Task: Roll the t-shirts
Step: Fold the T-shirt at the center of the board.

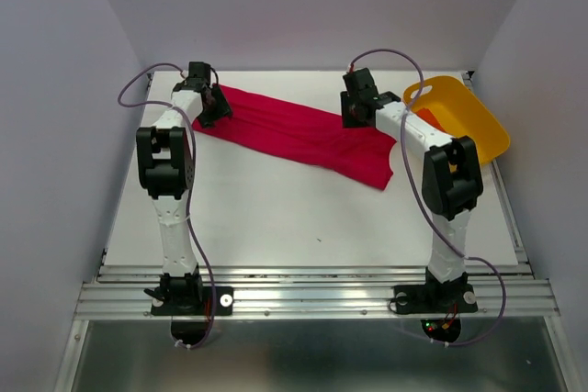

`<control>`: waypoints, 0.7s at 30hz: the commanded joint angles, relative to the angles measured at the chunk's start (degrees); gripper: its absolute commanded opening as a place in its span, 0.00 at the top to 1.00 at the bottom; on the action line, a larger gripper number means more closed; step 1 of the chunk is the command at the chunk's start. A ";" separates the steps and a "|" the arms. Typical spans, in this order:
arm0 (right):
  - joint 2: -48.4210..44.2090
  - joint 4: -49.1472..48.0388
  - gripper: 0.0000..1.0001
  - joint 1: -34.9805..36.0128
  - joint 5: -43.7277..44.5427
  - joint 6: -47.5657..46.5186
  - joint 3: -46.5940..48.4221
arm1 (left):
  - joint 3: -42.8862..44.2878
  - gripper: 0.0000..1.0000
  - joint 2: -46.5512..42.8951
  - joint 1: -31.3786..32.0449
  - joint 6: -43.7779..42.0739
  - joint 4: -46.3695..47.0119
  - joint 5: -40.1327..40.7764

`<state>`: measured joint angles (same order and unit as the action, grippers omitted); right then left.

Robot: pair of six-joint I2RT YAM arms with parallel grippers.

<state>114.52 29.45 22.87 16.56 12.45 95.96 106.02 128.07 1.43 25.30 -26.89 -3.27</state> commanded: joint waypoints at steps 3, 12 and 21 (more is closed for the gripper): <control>5.18 2.54 0.57 0.50 -5.57 1.53 5.37 | 0.42 0.35 -5.02 0.41 -0.95 -0.53 0.81; 5.19 2.01 0.46 1.56 -3.82 1.88 0.10 | -0.02 0.35 -4.76 0.76 -0.95 -0.70 0.90; 6.07 2.01 0.47 1.56 -1.27 2.05 -0.34 | 0.07 0.35 -4.67 0.94 -0.87 -0.79 1.07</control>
<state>121.12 32.14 24.08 13.10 13.93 94.78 106.00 127.66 2.15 25.30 -27.27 -2.92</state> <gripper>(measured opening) 0.536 0.650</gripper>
